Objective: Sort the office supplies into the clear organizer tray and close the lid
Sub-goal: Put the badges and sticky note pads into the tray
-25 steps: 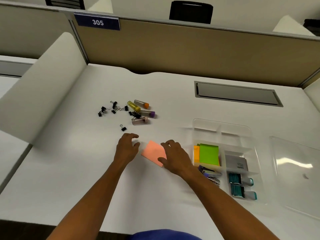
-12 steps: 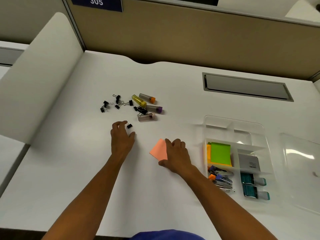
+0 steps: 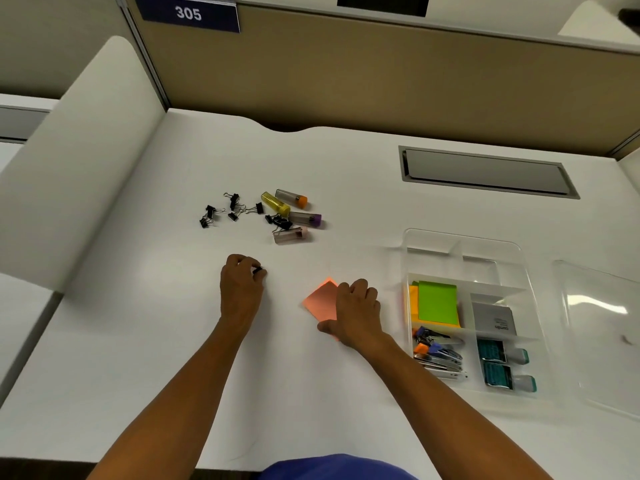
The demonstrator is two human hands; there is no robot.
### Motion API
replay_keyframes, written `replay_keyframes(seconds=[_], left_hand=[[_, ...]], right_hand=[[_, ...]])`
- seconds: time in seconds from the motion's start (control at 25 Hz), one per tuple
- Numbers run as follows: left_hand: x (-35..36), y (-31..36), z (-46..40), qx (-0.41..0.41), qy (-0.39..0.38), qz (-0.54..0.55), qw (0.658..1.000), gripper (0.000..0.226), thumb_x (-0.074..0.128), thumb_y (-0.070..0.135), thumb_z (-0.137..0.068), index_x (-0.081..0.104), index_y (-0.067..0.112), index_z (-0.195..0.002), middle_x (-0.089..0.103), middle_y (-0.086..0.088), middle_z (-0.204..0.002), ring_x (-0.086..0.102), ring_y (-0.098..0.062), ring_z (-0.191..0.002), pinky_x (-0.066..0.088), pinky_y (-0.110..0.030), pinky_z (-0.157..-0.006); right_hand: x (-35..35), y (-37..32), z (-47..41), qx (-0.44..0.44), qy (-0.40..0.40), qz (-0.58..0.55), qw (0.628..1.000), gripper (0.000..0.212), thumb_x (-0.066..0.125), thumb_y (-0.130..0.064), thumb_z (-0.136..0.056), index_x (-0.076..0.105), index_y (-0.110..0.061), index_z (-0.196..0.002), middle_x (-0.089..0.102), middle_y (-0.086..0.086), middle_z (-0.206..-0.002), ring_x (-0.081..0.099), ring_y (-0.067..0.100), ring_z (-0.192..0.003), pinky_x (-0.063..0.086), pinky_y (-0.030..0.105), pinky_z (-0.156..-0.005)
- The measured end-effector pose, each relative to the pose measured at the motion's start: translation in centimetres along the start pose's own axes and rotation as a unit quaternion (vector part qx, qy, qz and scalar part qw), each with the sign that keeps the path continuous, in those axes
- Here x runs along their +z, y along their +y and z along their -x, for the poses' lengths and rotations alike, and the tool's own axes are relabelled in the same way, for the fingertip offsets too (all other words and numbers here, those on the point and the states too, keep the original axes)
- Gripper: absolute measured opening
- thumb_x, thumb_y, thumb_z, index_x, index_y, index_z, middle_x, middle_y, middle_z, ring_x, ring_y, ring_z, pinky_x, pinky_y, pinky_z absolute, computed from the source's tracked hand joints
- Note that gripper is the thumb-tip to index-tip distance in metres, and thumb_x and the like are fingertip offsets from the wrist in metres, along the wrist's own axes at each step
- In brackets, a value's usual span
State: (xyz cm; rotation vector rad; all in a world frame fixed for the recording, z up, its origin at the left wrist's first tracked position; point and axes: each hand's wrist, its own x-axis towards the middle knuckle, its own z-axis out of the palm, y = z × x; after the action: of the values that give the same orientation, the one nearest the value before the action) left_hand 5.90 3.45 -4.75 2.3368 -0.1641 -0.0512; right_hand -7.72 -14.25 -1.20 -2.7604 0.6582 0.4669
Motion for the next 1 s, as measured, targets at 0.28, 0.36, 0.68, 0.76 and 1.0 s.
replay_keyframes(seconds=[0.28, 0.36, 0.68, 0.76, 1.0], left_hand=[[0.0, 0.3, 2.1, 0.006, -0.035, -0.001, 0.999, 0.009, 0.071, 0.004, -0.081, 0.064, 0.010, -0.083, 0.054, -0.008, -0.104, 0.054, -0.028, -0.101, 0.046, -0.031, -0.080], [0.0, 0.5, 2.6, 0.010, -0.040, -0.011, 0.999, 0.009, 0.070, 0.002, -0.081, 0.064, 0.008, -0.083, 0.054, -0.009, -0.105, 0.052, -0.028, -0.102, 0.043, -0.030, -0.078], [1.7, 1.7, 5.4, 0.043, -0.030, -0.144, 0.988, 0.002, 0.055, 0.004, -0.089, 0.054, 0.004, -0.087, 0.053, -0.018, -0.091, 0.044, -0.030, -0.083, 0.037, -0.038, -0.067], [1.9, 2.0, 5.6, 0.019, -0.038, -0.129, 0.991, 0.008, 0.054, 0.004, -0.090, 0.053, 0.003, -0.097, 0.055, -0.019, -0.094, 0.047, -0.033, -0.088, 0.038, -0.038, -0.070], [2.2, 2.3, 5.9, -0.019, -0.066, -0.153, 0.986, 0.038, 0.052, 0.007, -0.093, 0.044, -0.002, -0.129, 0.052, -0.027, -0.115, 0.047, -0.044, -0.105, 0.039, -0.046, -0.085]], right_hand=[[-0.7, 0.7, 1.7, -0.033, 0.004, -0.071, 0.997, 0.063, 0.074, -0.032, -0.083, 0.034, -0.015, -0.129, 0.057, 0.012, -0.122, 0.057, 0.031, -0.106, 0.052, 0.041, -0.086], [-1.5, 1.4, 2.2, -0.039, 0.024, -0.096, 0.994, 0.058, 0.071, -0.022, -0.085, 0.033, -0.018, -0.128, 0.059, 0.013, -0.122, 0.058, 0.031, -0.104, 0.053, 0.043, -0.083], [-8.4, 9.2, 2.9, 0.029, 0.121, -0.247, 0.961, 0.067, 0.057, 0.001, -0.081, 0.028, -0.024, -0.136, 0.061, 0.012, -0.106, 0.060, 0.032, -0.088, 0.052, 0.044, -0.069], [-9.4, 11.4, 2.9, 0.046, 0.123, -0.238, 0.962, 0.066, 0.056, 0.001, -0.082, 0.029, -0.024, -0.136, 0.061, 0.012, -0.108, 0.060, 0.033, -0.090, 0.054, 0.046, -0.071], [-10.1, 15.5, 3.3, 0.045, 0.108, -0.120, 0.986, 0.061, 0.050, 0.000, -0.081, 0.045, -0.030, -0.134, 0.061, 0.007, -0.123, 0.050, 0.034, -0.111, 0.037, 0.039, -0.085]])
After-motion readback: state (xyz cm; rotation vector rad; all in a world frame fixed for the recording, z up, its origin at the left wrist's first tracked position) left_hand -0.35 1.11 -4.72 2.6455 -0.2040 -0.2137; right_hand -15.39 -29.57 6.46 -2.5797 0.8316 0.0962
